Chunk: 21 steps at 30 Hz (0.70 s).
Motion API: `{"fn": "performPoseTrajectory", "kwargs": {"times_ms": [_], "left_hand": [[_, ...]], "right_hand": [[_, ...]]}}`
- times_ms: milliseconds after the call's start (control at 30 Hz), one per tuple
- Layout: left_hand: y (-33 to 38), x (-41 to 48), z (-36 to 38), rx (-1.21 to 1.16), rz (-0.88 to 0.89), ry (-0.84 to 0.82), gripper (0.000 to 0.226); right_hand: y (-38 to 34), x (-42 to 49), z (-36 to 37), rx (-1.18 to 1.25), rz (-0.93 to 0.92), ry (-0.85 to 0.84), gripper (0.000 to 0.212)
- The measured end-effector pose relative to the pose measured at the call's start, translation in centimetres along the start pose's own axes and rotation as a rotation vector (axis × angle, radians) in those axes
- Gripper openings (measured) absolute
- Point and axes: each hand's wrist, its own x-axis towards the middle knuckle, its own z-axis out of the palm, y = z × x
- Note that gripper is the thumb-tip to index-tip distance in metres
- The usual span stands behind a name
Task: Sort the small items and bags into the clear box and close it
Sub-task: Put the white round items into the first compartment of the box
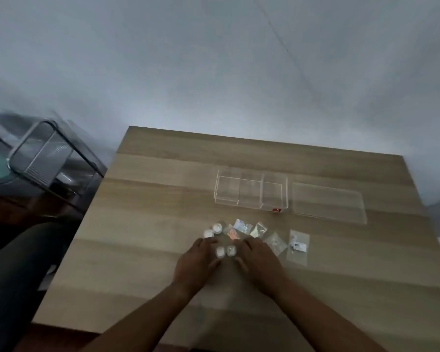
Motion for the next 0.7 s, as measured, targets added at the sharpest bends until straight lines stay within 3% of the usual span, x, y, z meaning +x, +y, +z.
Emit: {"fn": "performPoseTrajectory", "kwargs": {"times_ms": [367,533,700], "left_hand": [[-0.3,1.3,0.1,0.021,0.057,-0.043,0.033],[-0.1,2.6,-2.2,-0.013,0.163,0.041,0.033],[2.5,9.6,-7.5,-0.068,0.175,0.179,0.034]], "right_hand": [[0.1,1.2,0.0,-0.014,-0.059,0.046,0.034],[0.8,1.0,-0.3,0.117,0.01,0.097,0.033],[2.1,0.6,-0.3,0.19,0.128,0.121,0.041]]}}
